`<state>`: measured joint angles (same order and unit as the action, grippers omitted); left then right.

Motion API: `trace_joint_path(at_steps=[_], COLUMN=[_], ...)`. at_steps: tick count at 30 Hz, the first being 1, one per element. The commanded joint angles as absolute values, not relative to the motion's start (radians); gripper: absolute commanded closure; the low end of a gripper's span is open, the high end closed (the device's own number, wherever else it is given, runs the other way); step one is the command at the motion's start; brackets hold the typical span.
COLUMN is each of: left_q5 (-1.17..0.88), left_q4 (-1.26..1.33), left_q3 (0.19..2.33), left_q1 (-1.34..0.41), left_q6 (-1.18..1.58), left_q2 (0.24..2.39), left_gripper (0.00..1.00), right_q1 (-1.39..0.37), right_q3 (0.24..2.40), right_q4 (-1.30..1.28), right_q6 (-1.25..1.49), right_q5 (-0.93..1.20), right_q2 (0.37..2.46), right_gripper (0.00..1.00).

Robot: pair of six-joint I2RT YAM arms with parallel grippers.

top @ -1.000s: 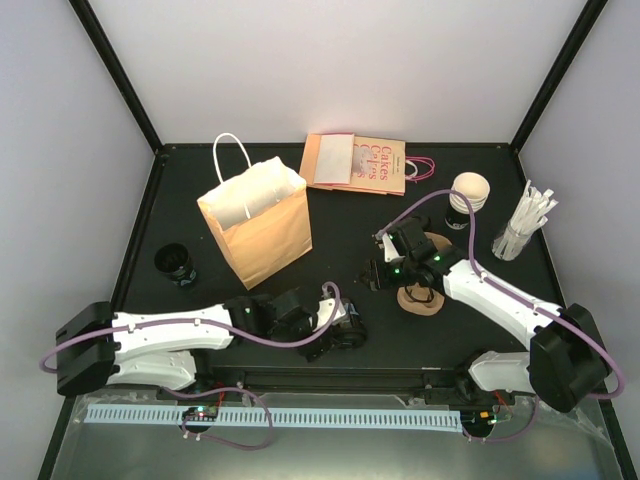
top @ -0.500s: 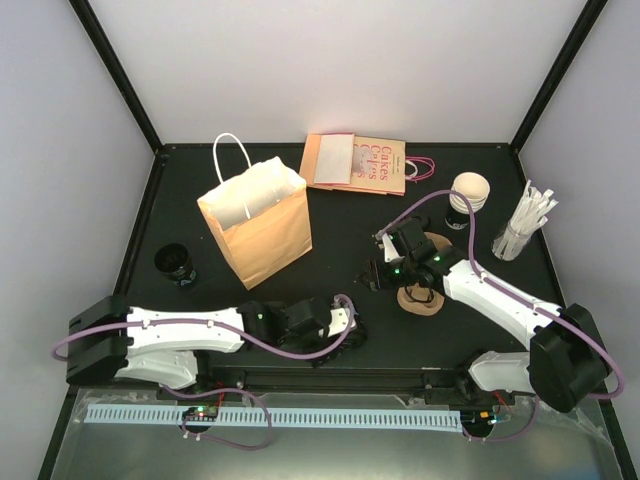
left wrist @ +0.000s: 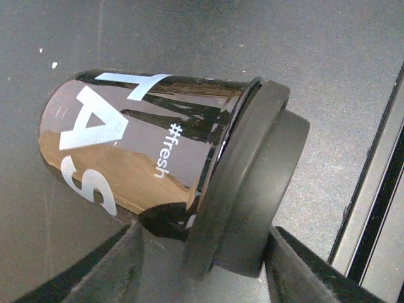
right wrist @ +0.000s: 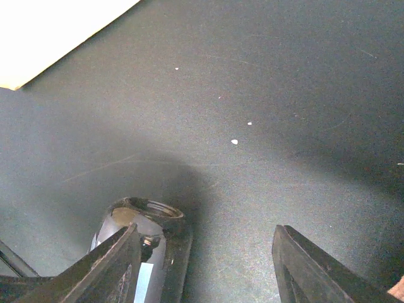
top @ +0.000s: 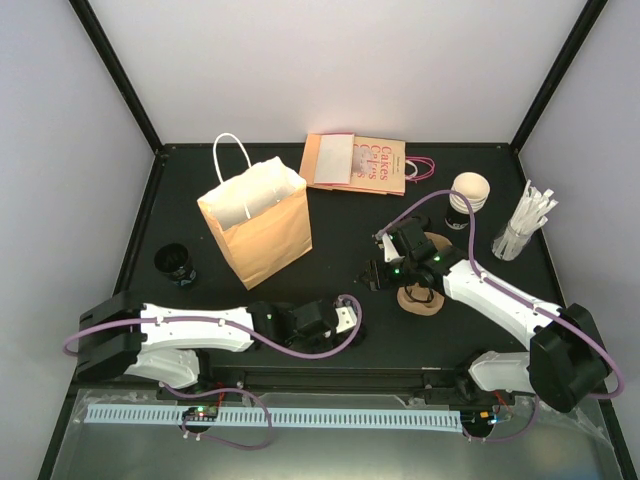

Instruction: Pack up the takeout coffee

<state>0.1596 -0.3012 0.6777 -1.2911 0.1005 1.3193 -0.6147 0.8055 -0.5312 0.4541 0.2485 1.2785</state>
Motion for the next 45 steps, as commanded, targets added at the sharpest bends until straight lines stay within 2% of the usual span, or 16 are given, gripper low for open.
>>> trace_joint_path(at_steps=[1,5,8,22,26,31,36,41,45], left_q5=[0.189,0.178,0.172,0.144,0.071,-0.079,-0.242,-0.492,-0.56], left_q4=[-0.309,-0.302,-0.303,-0.353,-0.423,-0.523,-0.627,-0.714,-0.769], left_q3=[0.712,0.711,0.717,0.761,0.807,0.879,0.918,0.95,0.961], left_q1=[-1.299,-1.299,-1.298,-1.294,-1.269,-1.179,-1.015,-0.831,-0.757], left_q6=[0.114,0.118,0.122,0.153,0.174,0.241,0.338,0.407,0.452], left_q2=[1.301,1.29,1.294,1.221,1.201,1.185,1.169,1.199,1.223], left_gripper=[0.5,0.65,0.7,0.71,0.71,0.71,0.71,0.78,0.78], right_q1=[-0.609,-0.609,-0.609,-0.609,-0.607,-0.589,-0.559,-0.554,-0.555], right_q3=[0.805,0.807,0.805,0.796,0.823,0.861,0.878,0.902,0.908], right_q4=[-0.52,-0.521,-0.522,-0.528,-0.549,-0.572,-0.582,-0.589,-0.589], right_q6=[0.457,0.457,0.457,0.453,0.442,0.439,0.436,0.426,0.421], right_q5=[0.255,0.258,0.257,0.243,0.214,0.184,0.178,0.204,0.22], right_q2=[1.279,1.28,1.277,1.266,1.269,1.274,1.263,1.253,1.253], right_gripper=[0.4,0.4,0.4,0.4,0.4,0.4,0.4,0.39,0.39])
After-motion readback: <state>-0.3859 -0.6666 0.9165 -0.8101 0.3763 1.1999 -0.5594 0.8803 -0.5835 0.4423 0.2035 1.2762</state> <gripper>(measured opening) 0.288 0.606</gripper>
